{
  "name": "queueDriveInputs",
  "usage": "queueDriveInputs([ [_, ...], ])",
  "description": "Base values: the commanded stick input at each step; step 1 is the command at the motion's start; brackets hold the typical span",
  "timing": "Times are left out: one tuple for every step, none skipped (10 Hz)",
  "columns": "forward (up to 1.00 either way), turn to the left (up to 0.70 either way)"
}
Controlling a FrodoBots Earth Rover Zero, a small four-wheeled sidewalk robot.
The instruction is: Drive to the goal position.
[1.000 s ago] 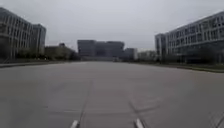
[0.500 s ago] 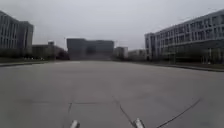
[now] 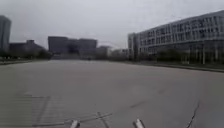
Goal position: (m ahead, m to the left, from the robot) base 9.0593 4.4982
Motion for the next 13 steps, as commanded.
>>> queueDriveInputs([
  [1.00, 0.02],
  [1.00, 0.02],
  [1.00, 0.02],
  [1.00, 0.02],
  [1.00, 0.02],
  [1.00, 0.02],
  [1.00, 0.02],
  [1.00, 0.02],
  [1.00, 0.02],
  [1.00, 0.02],
  [1.00, 0.02],
  [1.00, 0.02],
  [1.00, 0.02],
])
